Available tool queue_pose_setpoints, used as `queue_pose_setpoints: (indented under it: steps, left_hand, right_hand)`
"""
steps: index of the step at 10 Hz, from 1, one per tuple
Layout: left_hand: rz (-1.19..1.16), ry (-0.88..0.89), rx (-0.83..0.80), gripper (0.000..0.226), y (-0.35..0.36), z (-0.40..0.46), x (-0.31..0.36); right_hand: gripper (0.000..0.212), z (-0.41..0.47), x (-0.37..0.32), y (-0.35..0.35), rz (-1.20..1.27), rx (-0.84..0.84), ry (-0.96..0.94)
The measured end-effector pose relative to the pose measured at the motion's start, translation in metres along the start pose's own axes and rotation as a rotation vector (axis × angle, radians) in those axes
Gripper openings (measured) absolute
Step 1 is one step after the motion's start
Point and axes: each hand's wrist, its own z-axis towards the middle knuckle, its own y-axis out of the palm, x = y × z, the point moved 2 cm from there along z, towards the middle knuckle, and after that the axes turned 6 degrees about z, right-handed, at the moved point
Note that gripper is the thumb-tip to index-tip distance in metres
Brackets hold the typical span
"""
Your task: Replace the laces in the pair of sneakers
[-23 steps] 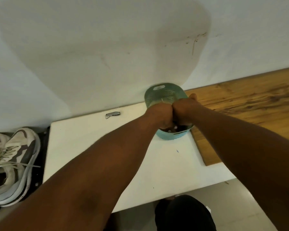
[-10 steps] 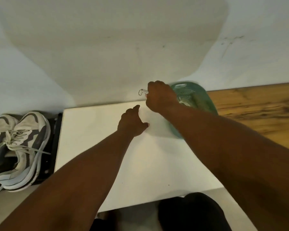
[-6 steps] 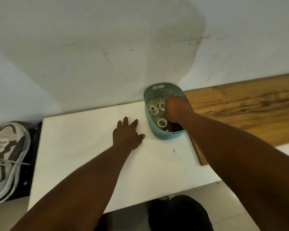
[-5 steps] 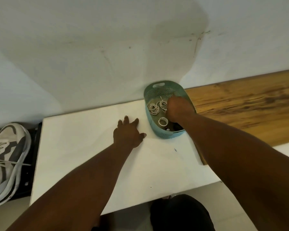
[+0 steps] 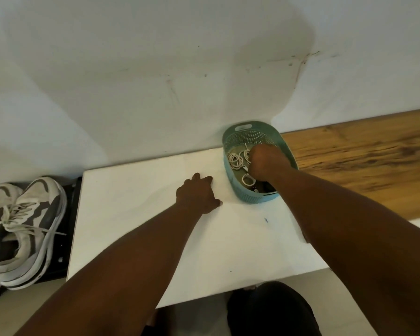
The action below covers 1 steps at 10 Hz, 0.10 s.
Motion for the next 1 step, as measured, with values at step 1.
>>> queue_pose_setpoints:
  steps: [1]
  left_hand:
    - [-0.018, -0.045, 0.033, 0.088, -0.0111, -0.0148, -0.0063]
  right_hand:
    - [0.027, -0.0109, -0.0109, -0.0131, 0.053, 0.043, -0.035]
